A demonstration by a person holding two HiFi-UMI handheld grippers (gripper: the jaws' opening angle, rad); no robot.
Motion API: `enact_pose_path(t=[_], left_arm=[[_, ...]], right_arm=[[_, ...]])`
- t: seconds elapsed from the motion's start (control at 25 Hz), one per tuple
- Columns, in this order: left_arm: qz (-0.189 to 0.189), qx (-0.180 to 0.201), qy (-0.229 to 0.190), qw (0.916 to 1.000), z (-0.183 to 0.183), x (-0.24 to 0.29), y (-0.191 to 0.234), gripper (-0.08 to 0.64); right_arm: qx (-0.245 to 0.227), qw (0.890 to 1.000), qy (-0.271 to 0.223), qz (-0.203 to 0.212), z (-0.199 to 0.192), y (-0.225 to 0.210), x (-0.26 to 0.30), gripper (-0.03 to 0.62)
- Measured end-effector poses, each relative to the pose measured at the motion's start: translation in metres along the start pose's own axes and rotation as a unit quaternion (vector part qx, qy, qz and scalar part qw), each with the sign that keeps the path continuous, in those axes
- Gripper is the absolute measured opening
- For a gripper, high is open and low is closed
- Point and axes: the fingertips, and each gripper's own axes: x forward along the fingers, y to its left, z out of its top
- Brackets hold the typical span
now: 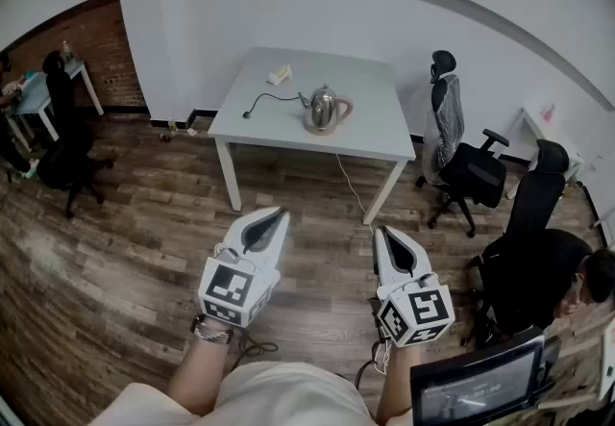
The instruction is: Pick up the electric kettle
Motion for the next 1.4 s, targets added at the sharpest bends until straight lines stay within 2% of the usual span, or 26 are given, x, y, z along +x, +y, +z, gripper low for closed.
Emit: enact_pose_path(t=[0.16, 0.52, 0.84, 1.08, 1.4], left_arm=[[0.0, 0.004, -0.001, 1.0, 0.003, 0.0, 0.001, 0.006], [0.011, 0.009, -0.004, 0.9999, 0.005, -0.005, 0.006, 0.006], [0.003, 0.016, -0.019, 0.9997, 0.01, -0.022, 0.012, 0.006], [-0.003, 0.017, -0.023, 0.9996, 0.012, -0.036, 0.018, 0.006], [-0.008, 0.012, -0.01, 0.9998, 0.003, -0.049, 0.022, 0.006]], right_arm=[[0.003, 1.0, -0.009, 0.005, 0.004, 0.0, 0.001, 0.003], [0.007, 1.0, -0.01, -0.014, 0.005, -0.002, -0.001, 0.003], [-0.008, 1.0, -0.016, -0.02, 0.013, 0.017, -0.006, 0.003], [0.003, 0.999, -0.013, -0.037, 0.015, 0.034, -0.009, 0.003], [0.018, 0.999, -0.01, -0.038, 0.012, 0.051, -0.013, 0.003]])
